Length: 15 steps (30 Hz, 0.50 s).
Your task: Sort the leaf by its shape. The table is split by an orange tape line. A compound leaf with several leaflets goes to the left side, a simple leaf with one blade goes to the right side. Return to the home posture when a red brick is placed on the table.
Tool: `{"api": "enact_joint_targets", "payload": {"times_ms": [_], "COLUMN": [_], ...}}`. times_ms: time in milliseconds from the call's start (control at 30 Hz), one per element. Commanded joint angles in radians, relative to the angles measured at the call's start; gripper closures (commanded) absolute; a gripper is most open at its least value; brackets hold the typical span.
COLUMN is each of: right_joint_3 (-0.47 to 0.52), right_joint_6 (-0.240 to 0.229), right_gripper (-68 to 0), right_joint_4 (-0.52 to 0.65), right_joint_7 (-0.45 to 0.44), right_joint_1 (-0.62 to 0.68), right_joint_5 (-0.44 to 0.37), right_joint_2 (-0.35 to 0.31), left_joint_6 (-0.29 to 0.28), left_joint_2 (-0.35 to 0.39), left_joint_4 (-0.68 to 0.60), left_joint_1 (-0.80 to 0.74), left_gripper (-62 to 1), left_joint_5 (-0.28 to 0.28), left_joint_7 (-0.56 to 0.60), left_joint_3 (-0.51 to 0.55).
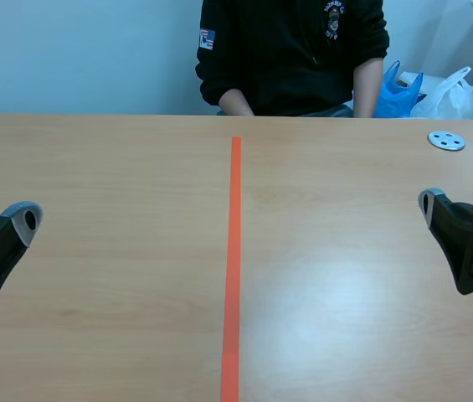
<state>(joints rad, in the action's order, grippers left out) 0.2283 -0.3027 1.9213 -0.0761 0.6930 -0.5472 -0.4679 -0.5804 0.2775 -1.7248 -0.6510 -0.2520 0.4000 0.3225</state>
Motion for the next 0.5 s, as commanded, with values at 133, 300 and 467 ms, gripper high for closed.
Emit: {"api": "enact_joint_targets", "payload": {"times_ms": [133, 300, 467], "right_joint_3": [0.009, 0.009, 0.009], "right_joint_6": [-0.004, -0.005, -0.004], "right_gripper": [-67.9, -67.9, -67.9], "right_joint_4": [0.048, 0.048, 0.048], "right_joint_7": [0.007, 0.01, 0.011], "right_joint_1": [0.014, 0.014, 0.014], "right_joint_5": [-0.006, -0.006, -0.006], "right_joint_2": [0.014, 0.014, 0.014], "left_joint_6": [-0.035, -0.035, -0.031], "left_joint_2": [0.025, 0.025, 0.025], "left_joint_4": [-0.18, -0.18, -0.18], "left_joint_1": [-0.1, -0.1, -0.1], "left_gripper": [-62.3, -62.3, -62.3], "left_joint_5": [-0.043, -0.043, -0.044], "left_joint_7": [-0.131, -0.131, -0.131], "left_joint_3": [-0.005, -0.004, -0.004]}}
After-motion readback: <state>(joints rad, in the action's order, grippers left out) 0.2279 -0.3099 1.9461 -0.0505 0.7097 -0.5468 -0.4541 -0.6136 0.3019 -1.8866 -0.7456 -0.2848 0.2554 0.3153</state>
